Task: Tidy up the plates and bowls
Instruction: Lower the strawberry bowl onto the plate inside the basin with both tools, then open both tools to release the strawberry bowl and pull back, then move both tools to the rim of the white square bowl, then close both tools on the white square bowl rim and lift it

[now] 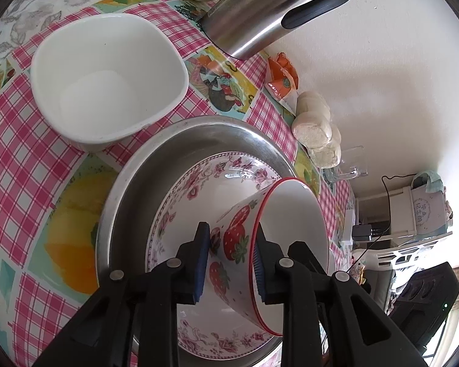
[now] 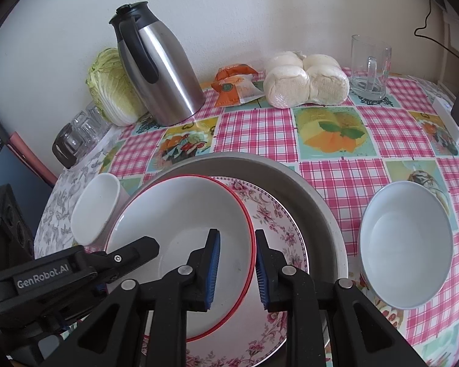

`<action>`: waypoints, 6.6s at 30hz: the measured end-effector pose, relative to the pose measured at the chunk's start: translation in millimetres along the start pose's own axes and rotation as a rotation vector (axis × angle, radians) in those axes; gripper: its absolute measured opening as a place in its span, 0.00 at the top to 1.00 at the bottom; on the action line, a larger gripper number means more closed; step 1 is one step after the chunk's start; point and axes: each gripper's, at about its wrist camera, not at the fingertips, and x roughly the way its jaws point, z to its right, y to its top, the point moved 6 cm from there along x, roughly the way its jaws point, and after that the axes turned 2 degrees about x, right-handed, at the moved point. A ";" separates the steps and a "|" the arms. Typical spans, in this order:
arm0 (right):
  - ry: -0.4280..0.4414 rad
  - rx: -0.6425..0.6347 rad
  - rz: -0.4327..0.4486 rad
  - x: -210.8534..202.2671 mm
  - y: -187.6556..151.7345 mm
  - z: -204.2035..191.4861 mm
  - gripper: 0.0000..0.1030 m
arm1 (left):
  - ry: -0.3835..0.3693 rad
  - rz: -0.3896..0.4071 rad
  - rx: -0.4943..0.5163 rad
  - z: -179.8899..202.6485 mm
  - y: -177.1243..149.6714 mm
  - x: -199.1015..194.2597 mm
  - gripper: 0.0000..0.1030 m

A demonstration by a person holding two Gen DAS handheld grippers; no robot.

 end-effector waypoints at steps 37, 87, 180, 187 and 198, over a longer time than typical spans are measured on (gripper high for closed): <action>-0.095 -0.005 0.064 -50.8 21.1 3.9 0.11 | 0.155 0.078 0.139 16.7 17.8 -51.8 0.44; -0.165 -0.135 0.110 -68.7 16.1 -23.6 0.00 | 0.643 0.287 0.404 9.9 40.7 -106.8 0.07; -0.303 -0.331 -0.238 122.9 39.0 -172.8 0.59 | 0.204 0.140 -0.020 -132.1 116.3 -66.8 0.31; -0.248 -0.336 -0.268 131.3 32.6 -175.6 0.73 | 0.204 0.094 -0.035 -132.0 110.8 -48.3 0.40; -0.193 -0.289 -0.293 138.4 31.5 -170.0 0.75 | 0.164 0.078 -0.065 -130.4 107.4 -35.9 0.57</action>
